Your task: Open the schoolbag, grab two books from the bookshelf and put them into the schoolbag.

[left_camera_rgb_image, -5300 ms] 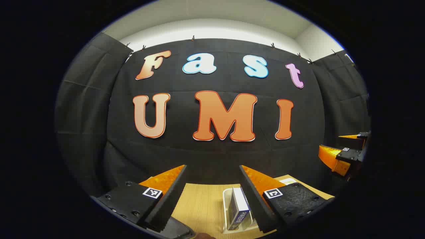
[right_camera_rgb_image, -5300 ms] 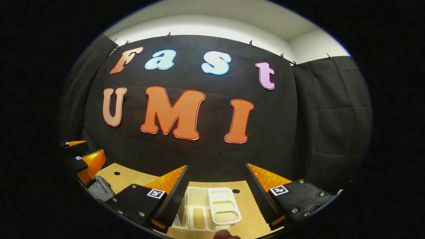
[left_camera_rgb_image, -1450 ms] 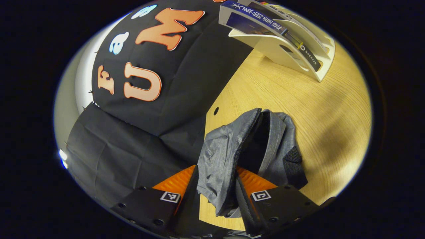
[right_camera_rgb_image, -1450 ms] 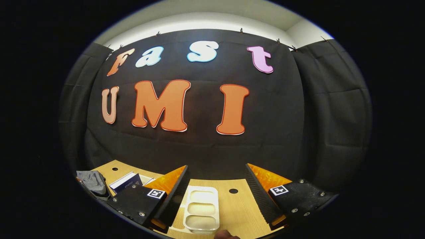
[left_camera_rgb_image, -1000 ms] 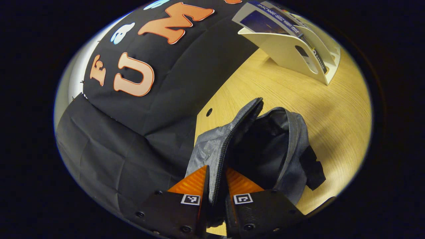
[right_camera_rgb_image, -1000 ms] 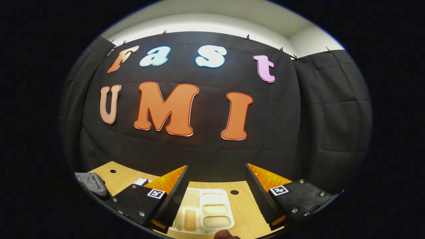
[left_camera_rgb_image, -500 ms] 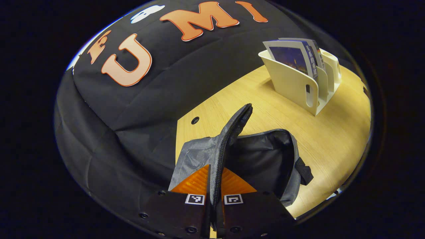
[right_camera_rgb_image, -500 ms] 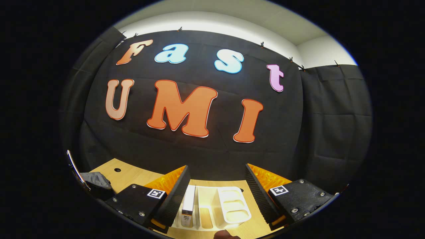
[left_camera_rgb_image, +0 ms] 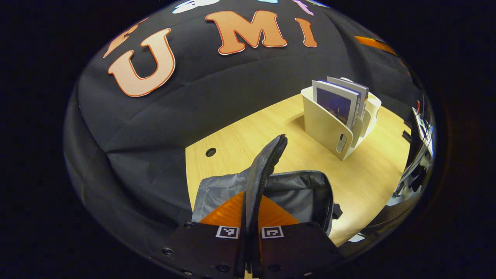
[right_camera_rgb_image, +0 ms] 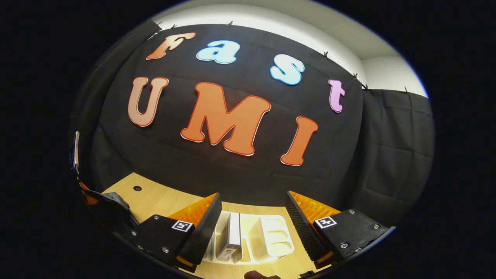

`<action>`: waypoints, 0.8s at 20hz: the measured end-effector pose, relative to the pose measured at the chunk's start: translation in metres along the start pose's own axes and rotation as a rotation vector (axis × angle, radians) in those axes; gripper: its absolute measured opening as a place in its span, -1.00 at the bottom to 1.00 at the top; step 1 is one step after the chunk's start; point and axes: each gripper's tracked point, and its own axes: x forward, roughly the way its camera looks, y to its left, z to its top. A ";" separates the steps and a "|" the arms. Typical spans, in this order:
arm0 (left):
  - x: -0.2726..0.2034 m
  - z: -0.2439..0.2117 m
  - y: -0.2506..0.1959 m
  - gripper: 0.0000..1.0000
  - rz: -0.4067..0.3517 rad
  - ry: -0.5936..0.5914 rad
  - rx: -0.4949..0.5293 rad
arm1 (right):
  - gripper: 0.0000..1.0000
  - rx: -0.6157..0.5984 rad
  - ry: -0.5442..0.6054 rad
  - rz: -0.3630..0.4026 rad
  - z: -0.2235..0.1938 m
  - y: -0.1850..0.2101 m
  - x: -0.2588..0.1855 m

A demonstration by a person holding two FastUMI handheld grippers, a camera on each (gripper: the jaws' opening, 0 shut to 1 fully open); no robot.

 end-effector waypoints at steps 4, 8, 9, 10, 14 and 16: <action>-0.008 0.014 0.013 -0.85 -0.040 0.008 -0.002 | 0.97 -0.062 0.041 0.048 0.002 0.018 0.005; -0.016 0.035 0.017 -0.87 -0.065 0.013 -0.012 | 0.99 -0.126 0.086 0.134 0.002 0.043 0.023; -0.019 0.040 0.018 -0.88 -0.064 0.013 -0.017 | 0.99 -0.134 0.100 0.159 -0.001 0.046 0.027; -0.021 0.043 0.018 -0.87 -0.068 0.024 -0.029 | 0.97 -0.133 0.118 0.180 -0.005 0.049 0.032; -0.032 0.050 0.019 -0.87 -0.066 0.039 -0.023 | 0.96 -0.119 0.267 0.254 -0.034 0.063 0.051; -0.034 0.052 0.019 -0.87 -0.053 0.042 -0.016 | 0.96 -0.105 0.358 0.294 -0.052 0.071 0.059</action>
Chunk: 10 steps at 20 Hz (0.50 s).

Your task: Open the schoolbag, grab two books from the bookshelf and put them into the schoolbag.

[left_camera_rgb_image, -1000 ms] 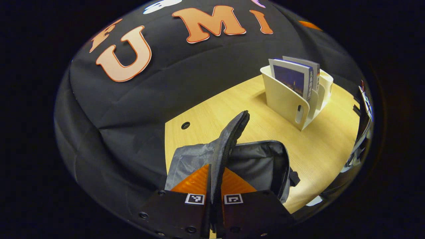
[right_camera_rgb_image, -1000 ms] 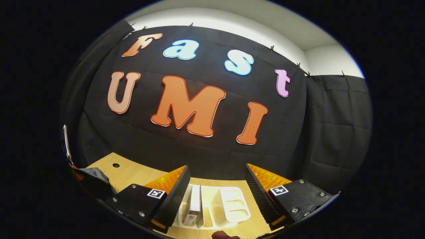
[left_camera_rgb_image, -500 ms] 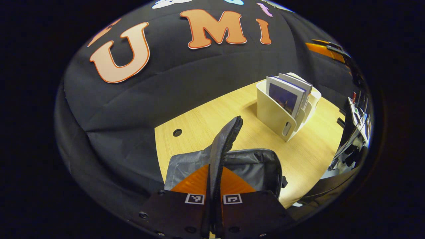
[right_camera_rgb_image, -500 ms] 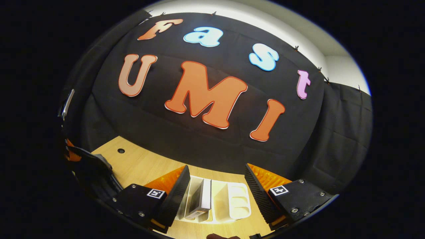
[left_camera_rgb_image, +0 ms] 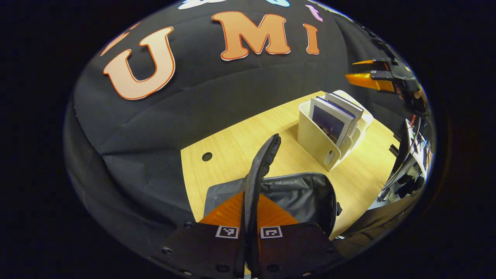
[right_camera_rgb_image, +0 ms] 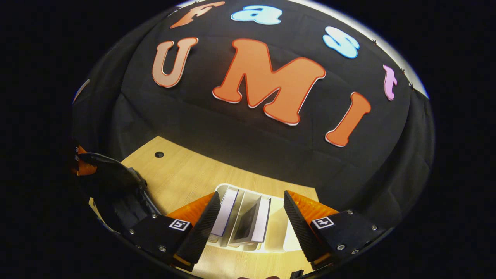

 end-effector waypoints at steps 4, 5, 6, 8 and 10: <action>0.002 -0.001 0.002 -0.87 0.039 0.018 -0.015 | 0.96 -0.009 0.157 0.091 -0.026 0.017 0.022; 0.002 0.000 -0.001 -0.87 0.036 0.015 -0.020 | 0.96 -0.009 0.198 0.102 -0.033 0.019 0.027; 0.003 -0.002 -0.001 -0.87 0.040 0.019 -0.028 | 0.94 0.001 0.238 0.124 -0.039 0.024 0.030; 0.003 -0.002 -0.005 -0.87 0.041 0.023 -0.040 | 0.91 0.035 0.313 0.168 -0.047 0.034 0.038; 0.004 -0.002 -0.006 -0.87 0.047 0.025 -0.039 | 0.91 0.059 0.372 0.205 -0.052 0.038 0.049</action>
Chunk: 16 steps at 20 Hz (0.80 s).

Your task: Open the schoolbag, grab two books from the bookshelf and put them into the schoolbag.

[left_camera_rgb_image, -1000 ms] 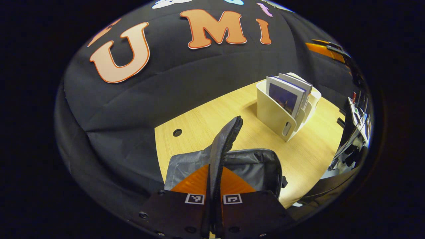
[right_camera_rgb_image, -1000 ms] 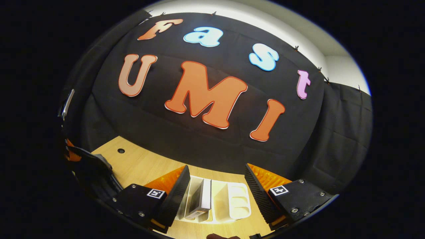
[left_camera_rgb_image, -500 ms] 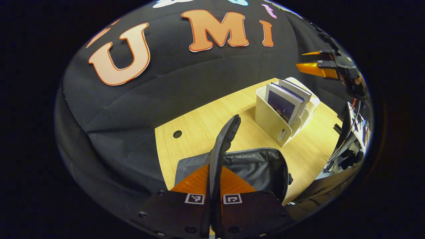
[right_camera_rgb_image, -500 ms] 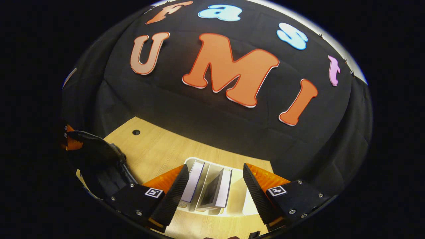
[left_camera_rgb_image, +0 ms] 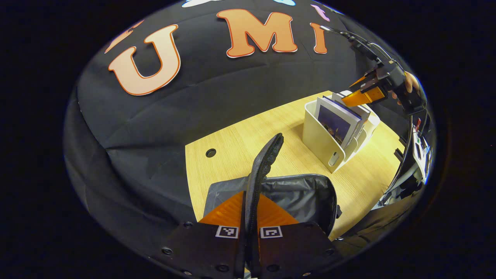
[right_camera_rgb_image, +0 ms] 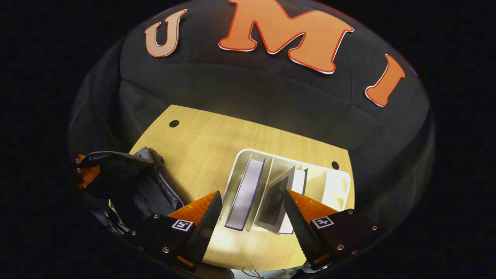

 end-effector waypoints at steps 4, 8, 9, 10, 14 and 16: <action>0.003 -0.001 -0.001 -0.87 0.008 0.013 -0.006 | 0.78 0.035 0.132 0.028 -0.005 0.001 0.032; 0.007 -0.008 -0.002 -0.87 0.009 0.029 -0.011 | 0.53 0.106 0.254 0.049 -0.013 0.004 0.059; 0.009 -0.008 -0.002 -0.87 0.009 0.031 -0.010 | 0.46 0.124 0.285 0.048 -0.016 0.005 0.065; 0.009 -0.008 -0.003 -0.87 0.009 0.035 -0.009 | 0.34 0.134 0.309 0.051 -0.018 0.007 0.070; 0.011 -0.009 -0.005 -0.87 0.006 0.040 -0.009 | -0.14 0.188 0.369 0.036 -0.023 0.012 0.079; 0.011 -0.011 -0.006 -0.87 0.002 0.043 -0.008 | -0.29 0.221 0.382 0.039 -0.021 0.010 0.074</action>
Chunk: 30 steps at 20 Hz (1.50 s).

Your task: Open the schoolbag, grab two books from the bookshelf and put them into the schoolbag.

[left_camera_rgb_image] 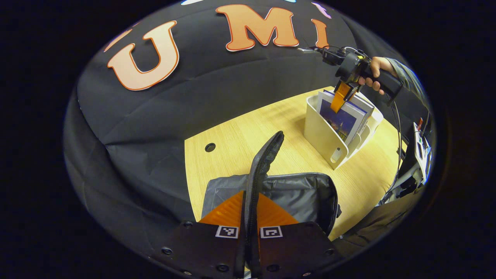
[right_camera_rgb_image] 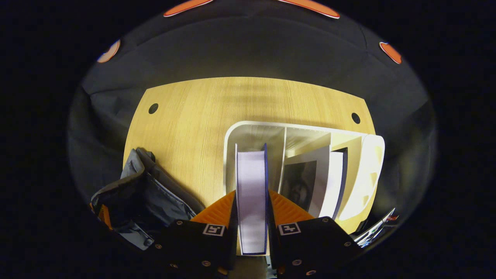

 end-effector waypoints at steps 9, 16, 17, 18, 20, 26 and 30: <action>0.006 -0.004 -0.001 -0.87 -0.027 0.002 -0.001 | -0.36 0.072 -0.088 0.112 -0.007 -0.015 -0.079; 0.011 -0.008 -0.005 -0.87 -0.053 0.002 -0.003 | -0.24 0.094 -0.176 0.147 -0.032 -0.043 -0.136; 0.012 -0.008 -0.003 -0.87 -0.054 0.002 0.001 | -0.38 0.110 -0.192 0.160 -0.034 -0.044 -0.144; 0.011 -0.008 -0.003 -0.87 -0.055 0.000 0.005 | -0.38 0.126 -0.208 0.175 -0.036 -0.045 -0.152; 0.011 -0.009 -0.002 -0.87 -0.061 0.000 0.011 | -0.41 0.147 -0.237 0.198 -0.043 -0.047 -0.165; 0.013 -0.012 0.000 -0.87 -0.075 -0.010 0.010 | -0.41 0.213 -0.291 0.281 -0.076 -0.038 -0.187; 0.013 -0.012 0.003 -0.87 -0.082 -0.018 0.012 | -0.43 0.262 -0.285 0.365 -0.101 -0.017 -0.181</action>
